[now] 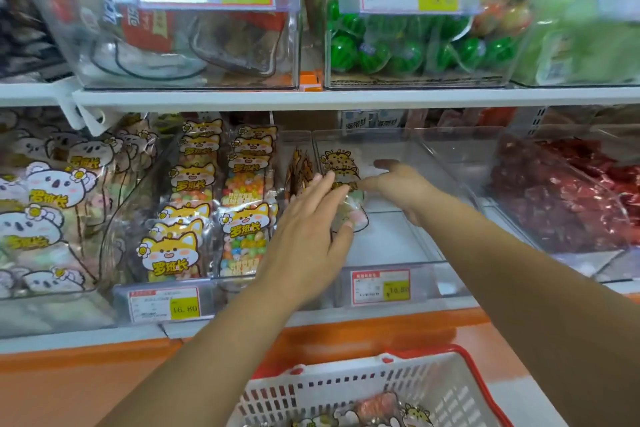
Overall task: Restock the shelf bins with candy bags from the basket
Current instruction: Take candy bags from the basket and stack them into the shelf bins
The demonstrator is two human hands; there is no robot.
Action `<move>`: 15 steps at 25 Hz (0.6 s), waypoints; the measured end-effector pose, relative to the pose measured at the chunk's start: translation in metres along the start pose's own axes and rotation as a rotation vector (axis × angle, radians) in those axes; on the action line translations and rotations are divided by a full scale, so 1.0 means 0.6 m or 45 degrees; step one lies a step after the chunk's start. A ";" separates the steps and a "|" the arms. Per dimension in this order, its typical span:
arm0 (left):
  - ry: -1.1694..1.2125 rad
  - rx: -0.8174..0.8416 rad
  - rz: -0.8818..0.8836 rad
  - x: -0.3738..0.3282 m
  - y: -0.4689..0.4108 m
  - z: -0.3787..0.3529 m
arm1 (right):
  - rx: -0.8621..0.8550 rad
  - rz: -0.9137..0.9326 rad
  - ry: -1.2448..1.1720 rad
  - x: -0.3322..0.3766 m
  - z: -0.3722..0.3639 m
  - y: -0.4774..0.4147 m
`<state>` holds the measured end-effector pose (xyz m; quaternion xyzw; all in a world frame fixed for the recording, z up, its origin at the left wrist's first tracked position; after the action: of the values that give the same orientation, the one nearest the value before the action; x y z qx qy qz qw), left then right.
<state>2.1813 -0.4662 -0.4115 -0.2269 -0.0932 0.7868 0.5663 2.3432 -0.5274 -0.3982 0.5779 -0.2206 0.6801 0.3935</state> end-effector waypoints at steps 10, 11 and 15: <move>0.233 0.117 0.227 -0.003 0.278 -0.037 | -0.036 0.022 -0.388 -0.212 -0.028 0.308; 0.312 0.281 0.399 0.011 0.319 -0.079 | 0.045 -0.128 -0.364 -0.265 -0.053 0.321; 0.553 0.799 0.991 0.044 0.451 -0.207 | 0.356 -0.541 0.058 -0.463 -0.140 0.358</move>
<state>2.0026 -0.5477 -0.6363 -0.2220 0.3561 0.8635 0.2798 2.1284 -0.6692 -0.6513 0.6445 0.0109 0.6189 0.4489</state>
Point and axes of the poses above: each hand's wrist, its own y-axis away from the middle knuckle, its own z-axis out of the back of the hand, x = y × z, the point moved 5 cm from there along -y, towards the middle knuckle, and after that the axes turned 11 degrees about -y, right-handed, at the moved point
